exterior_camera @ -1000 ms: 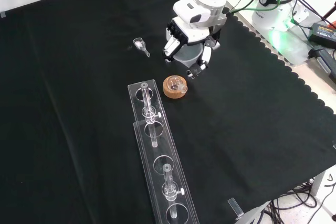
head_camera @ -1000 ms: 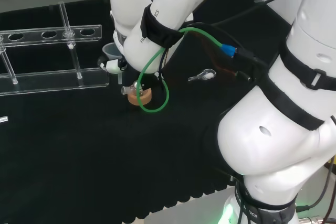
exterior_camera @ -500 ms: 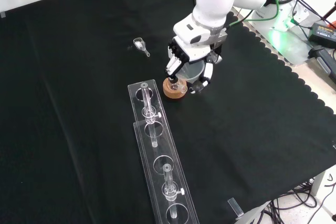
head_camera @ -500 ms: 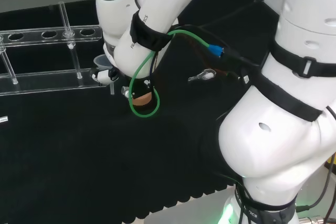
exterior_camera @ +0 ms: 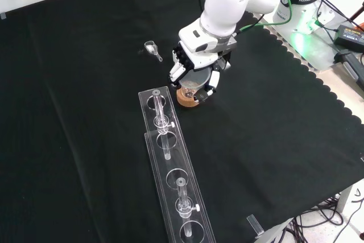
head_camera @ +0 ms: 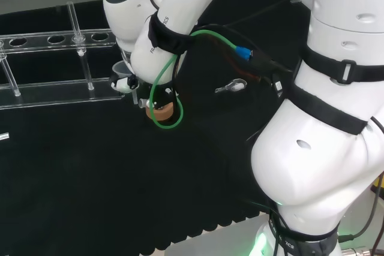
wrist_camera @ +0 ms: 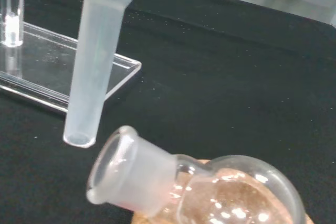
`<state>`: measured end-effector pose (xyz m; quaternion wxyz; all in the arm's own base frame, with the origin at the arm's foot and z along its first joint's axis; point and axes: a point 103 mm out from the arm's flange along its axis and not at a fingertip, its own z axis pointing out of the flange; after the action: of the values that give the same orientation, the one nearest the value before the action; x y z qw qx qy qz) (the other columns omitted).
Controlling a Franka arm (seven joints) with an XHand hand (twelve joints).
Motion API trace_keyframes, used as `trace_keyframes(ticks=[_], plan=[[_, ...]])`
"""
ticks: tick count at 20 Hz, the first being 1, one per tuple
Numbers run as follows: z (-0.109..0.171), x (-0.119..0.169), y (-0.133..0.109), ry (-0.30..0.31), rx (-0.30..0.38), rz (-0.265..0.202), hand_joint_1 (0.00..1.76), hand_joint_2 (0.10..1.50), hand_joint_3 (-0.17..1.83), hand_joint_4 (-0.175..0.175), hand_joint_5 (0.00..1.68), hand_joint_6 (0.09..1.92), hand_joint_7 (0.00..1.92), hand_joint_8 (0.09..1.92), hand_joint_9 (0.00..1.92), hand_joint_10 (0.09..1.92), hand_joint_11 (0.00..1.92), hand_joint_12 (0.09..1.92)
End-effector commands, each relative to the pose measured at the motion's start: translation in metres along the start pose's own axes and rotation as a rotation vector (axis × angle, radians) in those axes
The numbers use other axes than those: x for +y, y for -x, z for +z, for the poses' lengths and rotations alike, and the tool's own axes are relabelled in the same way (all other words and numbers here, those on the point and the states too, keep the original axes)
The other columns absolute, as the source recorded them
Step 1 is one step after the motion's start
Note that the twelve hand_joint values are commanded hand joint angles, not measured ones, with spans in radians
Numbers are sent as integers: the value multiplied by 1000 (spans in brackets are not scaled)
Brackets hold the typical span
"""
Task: Place the funnel on the round-bottom flask.
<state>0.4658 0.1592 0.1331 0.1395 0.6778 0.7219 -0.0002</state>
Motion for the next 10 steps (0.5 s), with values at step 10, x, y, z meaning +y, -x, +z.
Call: trace_keyframes(ticks=[10], plan=[[23,0,3,-19,-11,5,1181,688,736,-175,1125,963,1369,1367,1874,1265,1920,1495]])
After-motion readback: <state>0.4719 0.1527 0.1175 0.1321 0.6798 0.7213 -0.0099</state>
